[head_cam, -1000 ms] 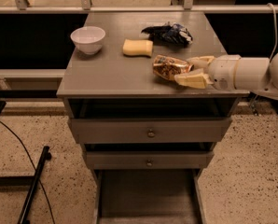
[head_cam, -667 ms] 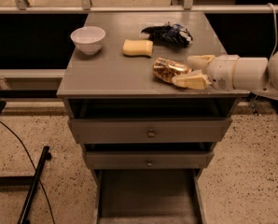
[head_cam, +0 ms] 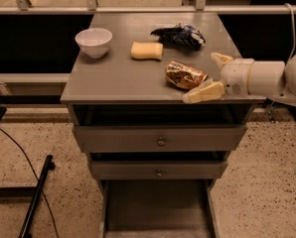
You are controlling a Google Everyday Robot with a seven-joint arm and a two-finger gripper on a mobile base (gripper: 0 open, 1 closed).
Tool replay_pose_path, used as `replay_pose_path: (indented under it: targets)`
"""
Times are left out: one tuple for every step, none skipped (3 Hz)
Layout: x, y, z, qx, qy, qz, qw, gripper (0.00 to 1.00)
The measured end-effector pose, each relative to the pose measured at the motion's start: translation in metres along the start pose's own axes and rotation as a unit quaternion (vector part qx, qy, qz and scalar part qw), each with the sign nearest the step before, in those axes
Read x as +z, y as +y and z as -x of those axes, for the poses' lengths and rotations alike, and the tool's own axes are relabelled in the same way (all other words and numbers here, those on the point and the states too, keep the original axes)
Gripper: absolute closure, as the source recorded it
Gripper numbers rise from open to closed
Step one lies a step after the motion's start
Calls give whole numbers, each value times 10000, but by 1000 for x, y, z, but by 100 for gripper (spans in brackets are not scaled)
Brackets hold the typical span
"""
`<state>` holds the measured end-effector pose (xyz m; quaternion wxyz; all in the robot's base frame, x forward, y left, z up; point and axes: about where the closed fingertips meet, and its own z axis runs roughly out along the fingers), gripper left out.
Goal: Pick orange can from bottom drawer and place on counter
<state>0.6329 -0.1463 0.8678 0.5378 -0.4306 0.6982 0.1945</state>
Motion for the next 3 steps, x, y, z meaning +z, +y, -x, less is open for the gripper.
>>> replay_pose_path:
  targets:
    - [-30, 0, 1, -242, 294, -180, 9991, 0]
    - [-71, 11, 15, -1102, 618, -539, 9905, 0]
    - [-74, 11, 14, -1286, 640, -546, 9881, 0]
